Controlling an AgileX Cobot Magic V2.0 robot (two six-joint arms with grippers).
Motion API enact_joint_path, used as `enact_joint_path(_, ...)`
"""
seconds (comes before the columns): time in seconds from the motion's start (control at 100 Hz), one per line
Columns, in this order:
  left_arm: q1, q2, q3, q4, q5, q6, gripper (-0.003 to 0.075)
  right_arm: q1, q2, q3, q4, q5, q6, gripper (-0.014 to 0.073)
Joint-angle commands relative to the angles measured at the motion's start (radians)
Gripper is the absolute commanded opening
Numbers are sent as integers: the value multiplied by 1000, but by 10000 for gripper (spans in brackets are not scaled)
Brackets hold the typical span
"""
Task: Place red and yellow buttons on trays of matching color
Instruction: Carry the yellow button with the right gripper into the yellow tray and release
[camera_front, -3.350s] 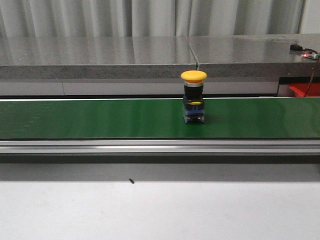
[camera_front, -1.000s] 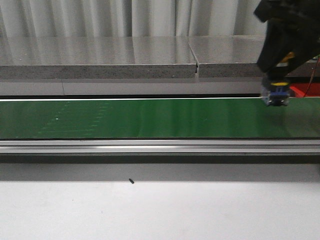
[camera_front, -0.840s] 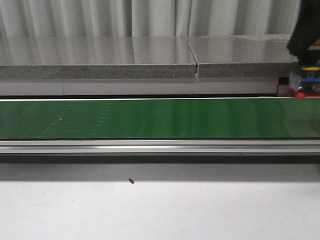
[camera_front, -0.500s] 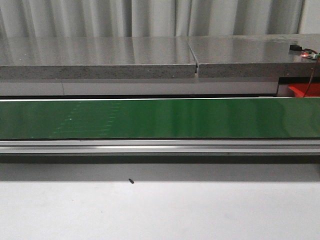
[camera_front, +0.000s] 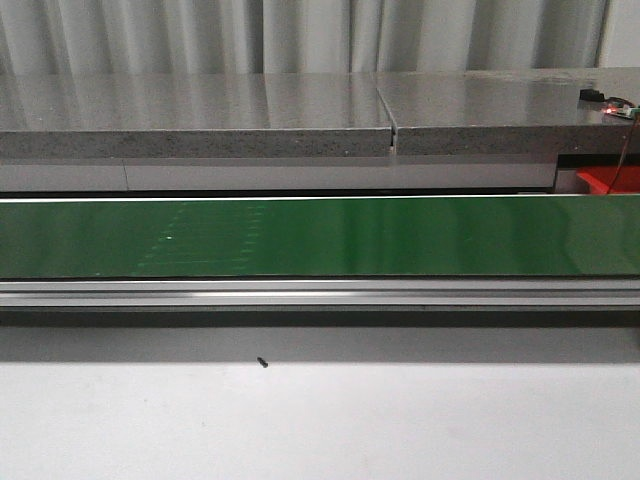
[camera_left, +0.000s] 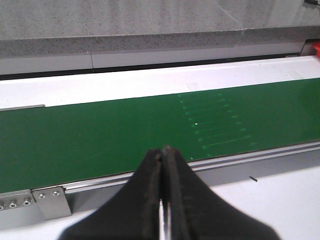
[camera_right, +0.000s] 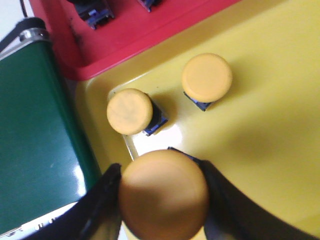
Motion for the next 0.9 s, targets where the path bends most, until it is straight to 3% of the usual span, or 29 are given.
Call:
enact_joint_path(0.0,-8,5,-26,-28,-61,-10,-20,-7,-6,-20,0,-64,-12,216)
enact_joint_path(0.89,-8,5,-26,-28,-61,-10,-20,-8,185,-12,-49,-182,-12,216)
